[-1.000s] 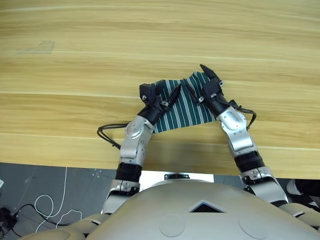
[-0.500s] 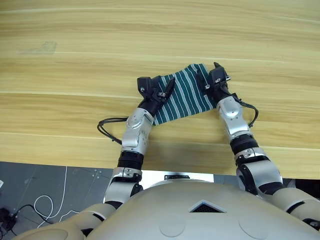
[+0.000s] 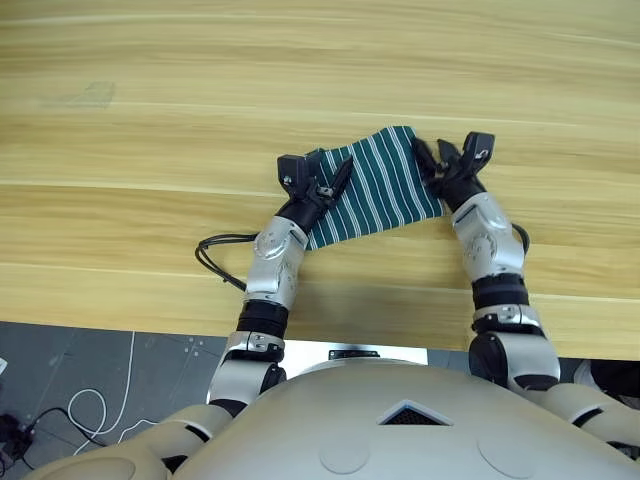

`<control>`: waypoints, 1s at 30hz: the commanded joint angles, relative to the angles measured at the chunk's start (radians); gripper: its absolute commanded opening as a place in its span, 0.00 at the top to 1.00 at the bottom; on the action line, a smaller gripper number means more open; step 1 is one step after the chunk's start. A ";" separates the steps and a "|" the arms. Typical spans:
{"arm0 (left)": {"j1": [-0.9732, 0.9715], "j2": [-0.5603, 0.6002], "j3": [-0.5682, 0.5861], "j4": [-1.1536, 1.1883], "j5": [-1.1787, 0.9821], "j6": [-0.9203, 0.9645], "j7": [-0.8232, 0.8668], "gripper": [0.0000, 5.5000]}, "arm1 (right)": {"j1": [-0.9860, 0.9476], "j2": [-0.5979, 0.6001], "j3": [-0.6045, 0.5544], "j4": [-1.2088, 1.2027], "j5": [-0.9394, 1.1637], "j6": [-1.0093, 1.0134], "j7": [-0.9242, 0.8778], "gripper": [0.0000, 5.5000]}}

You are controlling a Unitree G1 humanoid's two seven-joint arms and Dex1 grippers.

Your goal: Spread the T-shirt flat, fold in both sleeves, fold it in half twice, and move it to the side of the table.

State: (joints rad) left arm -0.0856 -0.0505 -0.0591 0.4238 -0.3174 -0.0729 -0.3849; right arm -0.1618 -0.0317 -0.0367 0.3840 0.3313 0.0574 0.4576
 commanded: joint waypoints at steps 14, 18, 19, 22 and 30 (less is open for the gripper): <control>-0.028 0.027 0.112 -0.250 -0.071 -0.502 -0.155 0.37 | -0.010 -0.261 0.239 -0.070 -0.327 -0.422 0.280 0.40; -0.012 -0.006 0.132 -0.315 -0.143 -0.483 -0.128 0.37 | -0.193 -0.240 0.295 0.168 -0.437 -0.485 0.250 0.40; -0.003 -0.020 0.126 -0.300 -0.142 -0.486 -0.128 0.37 | -0.232 -0.225 0.312 0.217 -0.450 -0.495 0.258 0.40; -0.005 -0.045 0.118 -0.220 -0.126 -0.501 -0.130 0.37 | -0.291 -0.202 0.359 0.300 -0.472 -0.535 0.300 0.40; -0.044 -0.048 0.141 -0.137 -0.186 -0.481 -0.141 0.37 | -0.292 -0.155 0.444 0.361 -0.479 -0.575 0.402 0.40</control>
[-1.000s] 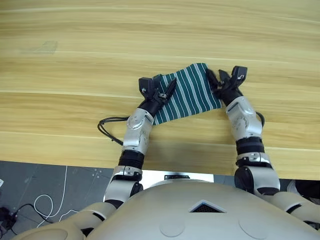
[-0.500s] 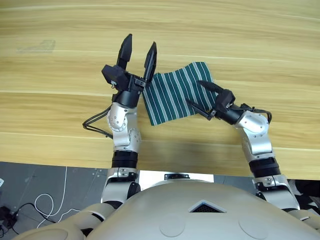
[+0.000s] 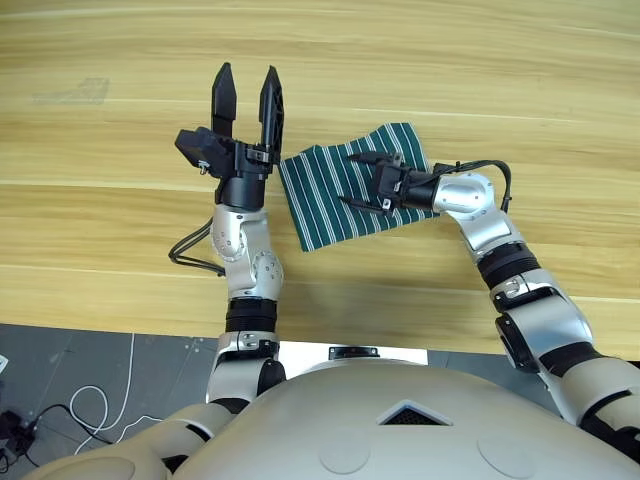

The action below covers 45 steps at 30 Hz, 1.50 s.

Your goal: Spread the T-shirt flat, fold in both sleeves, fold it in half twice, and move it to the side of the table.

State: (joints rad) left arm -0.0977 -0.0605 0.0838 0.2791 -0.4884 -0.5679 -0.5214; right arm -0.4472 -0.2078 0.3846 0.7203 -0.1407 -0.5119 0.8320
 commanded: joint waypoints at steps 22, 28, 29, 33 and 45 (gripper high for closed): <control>0.087 0.003 0.182 -0.142 -0.052 0.100 0.209 0.37 | -0.182 -0.183 -0.473 0.583 0.158 0.296 -0.877 0.40; 0.123 -0.018 0.228 -0.127 -0.053 0.071 0.219 0.37 | -0.200 -0.304 -0.628 0.605 0.230 0.373 -0.971 0.40; 0.126 -0.020 0.233 -0.124 -0.055 0.067 0.219 0.37 | -0.203 -0.308 -0.657 0.607 0.249 0.388 -0.980 0.40; 0.135 -0.027 0.242 -0.109 -0.051 0.051 0.212 0.37 | -0.213 -0.303 -0.691 0.605 0.257 0.404 -0.986 0.40; 0.104 -0.032 0.230 0.007 -0.044 0.008 0.139 0.37 | -0.165 -0.237 -0.569 0.373 0.110 -0.170 -0.965 0.40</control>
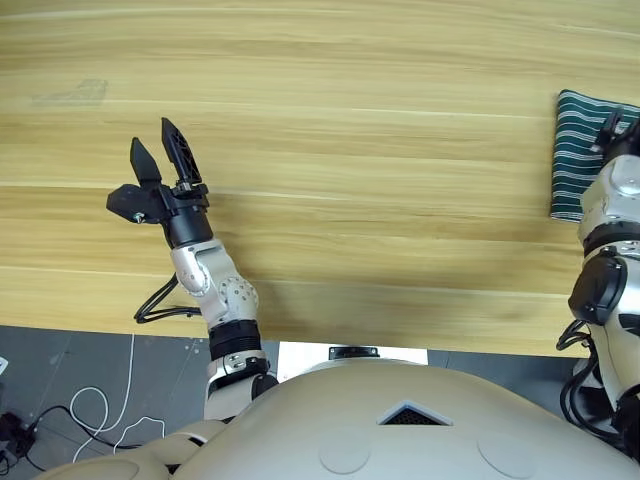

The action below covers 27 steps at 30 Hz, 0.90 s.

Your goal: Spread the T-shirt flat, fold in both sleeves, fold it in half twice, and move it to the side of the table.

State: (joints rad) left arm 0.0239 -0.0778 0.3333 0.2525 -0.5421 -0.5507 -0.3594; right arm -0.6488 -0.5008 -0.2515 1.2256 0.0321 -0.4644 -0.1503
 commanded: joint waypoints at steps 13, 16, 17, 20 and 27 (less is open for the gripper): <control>-0.480 0.081 -0.112 0.609 0.388 -0.026 0.246 0.37 | 0.054 0.388 0.301 -0.078 -0.291 -0.384 -0.127 0.40; -0.562 0.093 -0.106 0.736 0.417 -0.073 0.317 0.37 | 0.026 0.393 0.256 -0.070 -0.239 -0.373 -0.129 0.40; -0.581 0.096 -0.110 0.775 0.426 -0.085 0.330 0.37 | 0.018 0.392 0.246 -0.067 -0.230 -0.372 -0.134 0.40; -0.625 0.099 -0.142 0.865 0.483 -0.130 0.368 0.37 | 0.021 0.371 0.238 -0.064 -0.238 -0.384 -0.155 0.40; -0.570 0.126 -0.221 0.859 0.612 -0.272 0.436 0.37 | 0.063 0.336 0.245 -0.043 -0.252 -0.389 -0.155 0.40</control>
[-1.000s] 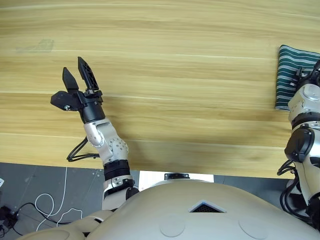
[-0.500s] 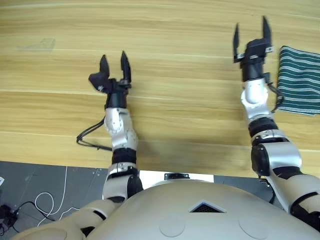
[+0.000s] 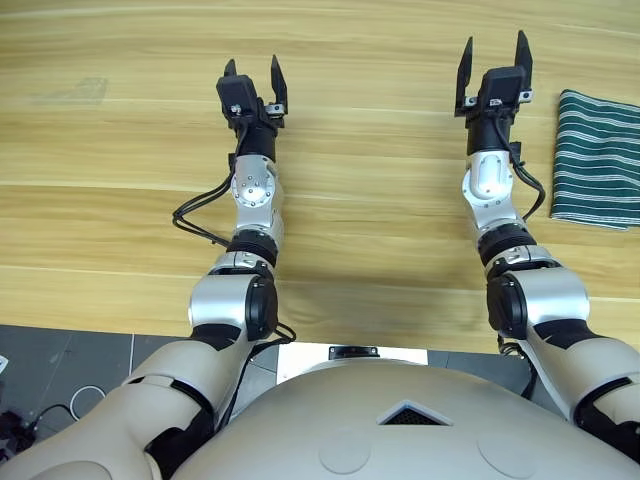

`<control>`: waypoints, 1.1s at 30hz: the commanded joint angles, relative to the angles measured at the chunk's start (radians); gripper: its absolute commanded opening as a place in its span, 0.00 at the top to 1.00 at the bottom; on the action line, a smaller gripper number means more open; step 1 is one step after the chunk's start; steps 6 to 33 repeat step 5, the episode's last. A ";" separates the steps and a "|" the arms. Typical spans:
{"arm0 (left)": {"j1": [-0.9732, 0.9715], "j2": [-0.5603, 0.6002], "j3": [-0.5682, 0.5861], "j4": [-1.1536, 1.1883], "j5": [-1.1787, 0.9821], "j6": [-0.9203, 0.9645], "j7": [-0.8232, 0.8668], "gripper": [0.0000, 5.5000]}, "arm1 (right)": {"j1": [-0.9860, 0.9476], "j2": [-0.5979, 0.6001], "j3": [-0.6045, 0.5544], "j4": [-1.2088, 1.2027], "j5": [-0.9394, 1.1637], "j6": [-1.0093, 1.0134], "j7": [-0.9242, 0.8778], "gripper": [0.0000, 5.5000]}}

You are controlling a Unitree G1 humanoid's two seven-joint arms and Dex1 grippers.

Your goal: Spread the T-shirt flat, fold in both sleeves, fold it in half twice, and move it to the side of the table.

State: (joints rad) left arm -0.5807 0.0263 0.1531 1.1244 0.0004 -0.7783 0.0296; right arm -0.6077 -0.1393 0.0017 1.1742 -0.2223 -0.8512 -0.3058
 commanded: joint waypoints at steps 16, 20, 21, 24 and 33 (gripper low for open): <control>0.073 0.003 -0.049 -0.044 0.065 -0.066 0.059 0.37 | 0.072 -0.030 -0.014 -0.024 0.015 -0.033 0.010 0.40; 0.073 0.003 -0.049 -0.044 0.065 -0.066 0.059 0.37 | 0.072 -0.030 -0.014 -0.024 0.015 -0.033 0.010 0.40; 0.073 0.003 -0.049 -0.044 0.065 -0.066 0.059 0.37 | 0.072 -0.030 -0.014 -0.024 0.015 -0.033 0.010 0.40; 0.073 0.003 -0.049 -0.044 0.065 -0.066 0.059 0.37 | 0.072 -0.030 -0.014 -0.024 0.015 -0.033 0.010 0.40; 0.073 0.003 -0.049 -0.044 0.065 -0.066 0.059 0.37 | 0.072 -0.030 -0.014 -0.024 0.015 -0.033 0.010 0.40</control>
